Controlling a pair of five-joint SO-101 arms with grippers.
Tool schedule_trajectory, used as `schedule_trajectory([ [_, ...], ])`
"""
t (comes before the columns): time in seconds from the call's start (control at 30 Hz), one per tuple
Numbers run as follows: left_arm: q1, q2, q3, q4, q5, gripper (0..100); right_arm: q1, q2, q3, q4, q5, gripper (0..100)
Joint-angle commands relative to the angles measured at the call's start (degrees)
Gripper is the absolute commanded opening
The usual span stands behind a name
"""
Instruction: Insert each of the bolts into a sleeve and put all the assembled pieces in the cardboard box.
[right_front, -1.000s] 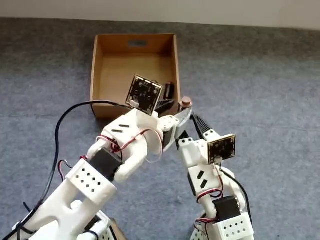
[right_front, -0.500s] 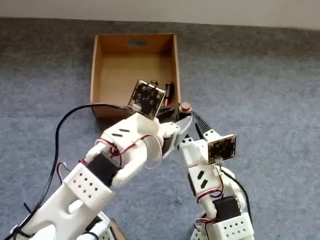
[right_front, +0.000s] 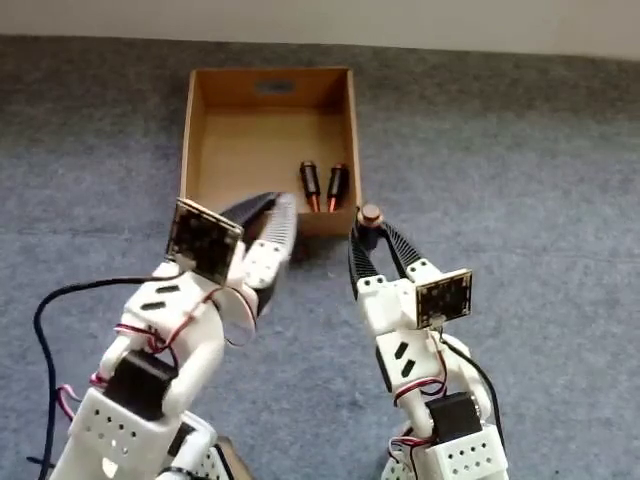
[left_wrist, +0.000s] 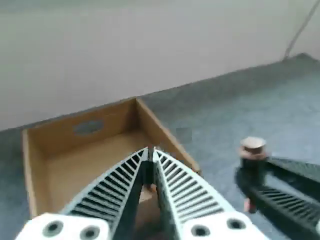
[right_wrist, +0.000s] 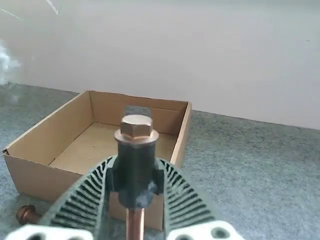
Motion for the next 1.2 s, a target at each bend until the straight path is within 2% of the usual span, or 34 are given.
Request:
schedule_trajectory([
  [0.0,-9.80,-1.10,4.00,3.78,-0.35,1,-0.04,-0.66,-1.27,-1.19,-0.26,0.6],
  [0.13,-17.10,-1.01,8.66,10.11,-0.62,1,-0.04,-0.57,-5.85,-0.57,-0.09,0.6],
  [0.23,-20.88,-0.92,11.30,11.87,-3.78,1,-0.04,-0.57,-13.67,4.09,-0.09,0.6],
  [0.33,-21.93,0.13,14.29,11.87,-6.86,1,-0.22,-0.48,-23.34,8.48,-0.09,0.6],
  [0.47,-21.23,2.59,16.84,11.87,-7.12,1,-0.22,3.74,-32.92,10.24,-0.09,0.6],
  [0.73,-21.41,4.26,20.79,6.15,-7.12,1,-0.40,35.12,-51.21,10.24,-0.70,0.6],
  [0.9,-21.32,4.26,22.73,6.15,-7.38,1,-1.63,56.48,-65.27,11.30,-7.82,0.6],
  [1.0,-21.58,4.26,23.34,6.15,-7.47,1,-4.62,69.49,-71.60,12.97,-10.81,0.6],
  [1.17,-21.49,4.26,24.22,6.15,-7.47,1,-8.66,91.12,-81.10,11.03,-10.99,0.6],
])
